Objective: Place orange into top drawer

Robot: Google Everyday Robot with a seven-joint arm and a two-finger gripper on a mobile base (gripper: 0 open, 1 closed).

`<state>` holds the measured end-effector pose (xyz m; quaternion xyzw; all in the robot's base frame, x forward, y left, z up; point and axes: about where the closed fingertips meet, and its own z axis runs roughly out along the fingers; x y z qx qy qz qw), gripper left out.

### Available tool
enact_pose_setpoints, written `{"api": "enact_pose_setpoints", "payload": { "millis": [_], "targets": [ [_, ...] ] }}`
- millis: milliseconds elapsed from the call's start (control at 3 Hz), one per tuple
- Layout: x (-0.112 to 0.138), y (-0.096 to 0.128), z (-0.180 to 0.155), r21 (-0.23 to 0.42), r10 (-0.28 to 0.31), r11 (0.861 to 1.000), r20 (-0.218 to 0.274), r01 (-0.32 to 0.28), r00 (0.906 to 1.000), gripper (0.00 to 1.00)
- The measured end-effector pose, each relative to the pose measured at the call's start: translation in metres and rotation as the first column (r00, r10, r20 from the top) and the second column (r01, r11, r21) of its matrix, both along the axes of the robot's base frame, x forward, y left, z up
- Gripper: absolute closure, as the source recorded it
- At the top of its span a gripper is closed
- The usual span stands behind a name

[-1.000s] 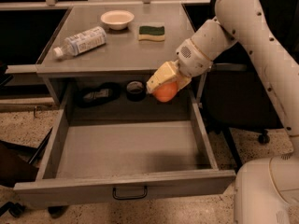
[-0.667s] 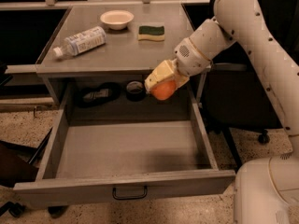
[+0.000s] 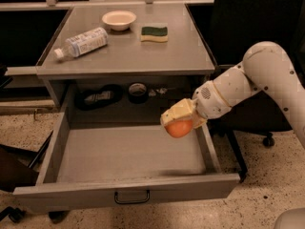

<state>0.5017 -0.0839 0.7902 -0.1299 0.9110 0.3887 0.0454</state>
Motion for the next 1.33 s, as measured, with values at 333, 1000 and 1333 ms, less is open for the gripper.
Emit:
{"api": "enact_pose_setpoints", "payload": {
  "millis": [333,1000,1333],
  "targets": [
    [0.0,0.0,0.0,0.0,0.0,1.0,0.0,0.0,1.0,1.0],
    [0.003,0.047,-0.049,-0.18,0.028,0.983,-0.004,-0.028,0.9996,1.0],
    [0.026,0.092,-0.075,-0.263,0.023,0.965,0.008,-0.021,0.9997,1.0]
  ]
}}
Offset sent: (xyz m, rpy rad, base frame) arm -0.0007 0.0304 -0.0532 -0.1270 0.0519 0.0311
